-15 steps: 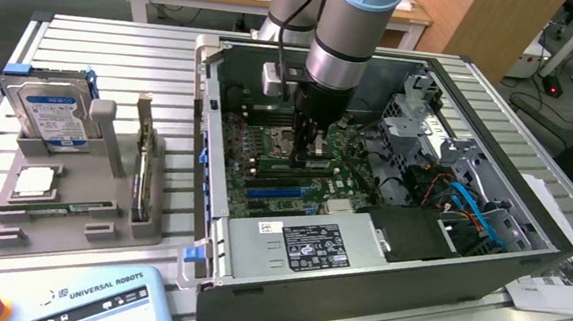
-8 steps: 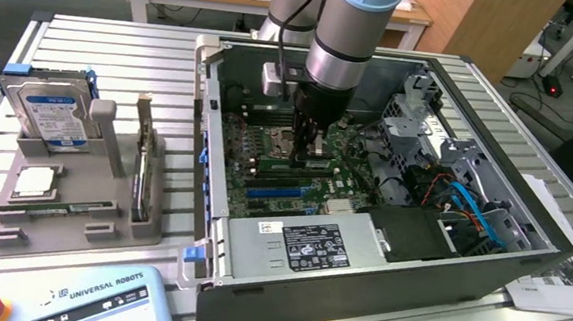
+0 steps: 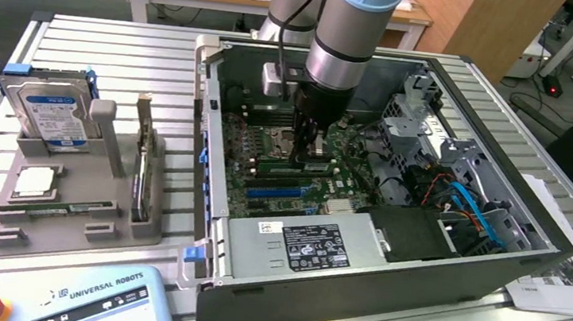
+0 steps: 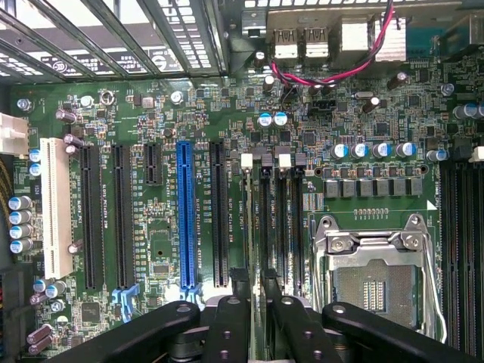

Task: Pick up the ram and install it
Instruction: 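Insert the ram into the slot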

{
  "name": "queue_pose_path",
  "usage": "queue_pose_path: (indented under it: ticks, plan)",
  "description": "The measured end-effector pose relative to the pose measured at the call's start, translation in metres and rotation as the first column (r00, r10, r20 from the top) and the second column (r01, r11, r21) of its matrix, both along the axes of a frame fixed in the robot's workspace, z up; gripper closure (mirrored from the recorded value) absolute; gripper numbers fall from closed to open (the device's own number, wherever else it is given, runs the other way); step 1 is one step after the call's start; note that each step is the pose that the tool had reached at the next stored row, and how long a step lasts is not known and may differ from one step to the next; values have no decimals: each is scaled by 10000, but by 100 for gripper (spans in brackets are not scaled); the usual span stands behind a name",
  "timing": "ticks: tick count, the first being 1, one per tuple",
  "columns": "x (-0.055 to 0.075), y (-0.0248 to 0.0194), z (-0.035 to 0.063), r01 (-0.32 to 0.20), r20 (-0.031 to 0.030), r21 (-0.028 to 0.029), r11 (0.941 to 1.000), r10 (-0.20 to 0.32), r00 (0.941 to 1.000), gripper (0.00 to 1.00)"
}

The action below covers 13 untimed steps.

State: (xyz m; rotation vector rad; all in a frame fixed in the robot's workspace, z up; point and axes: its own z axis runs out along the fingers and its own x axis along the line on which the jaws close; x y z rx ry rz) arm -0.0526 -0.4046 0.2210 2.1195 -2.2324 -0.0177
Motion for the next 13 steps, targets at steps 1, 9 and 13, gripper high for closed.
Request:
queue_pose_path:
  ticks: [1, 9, 13]
  plan:
    - [0, 0, 0, 1, 0, 0, 10000, -1, 10000, 80]
    - [-1, 0, 0, 1, 0, -1, 10000, -1, 10000, 80]
    - [-1, 0, 0, 1, 0, 0, 10000, -1, 10000, 80]
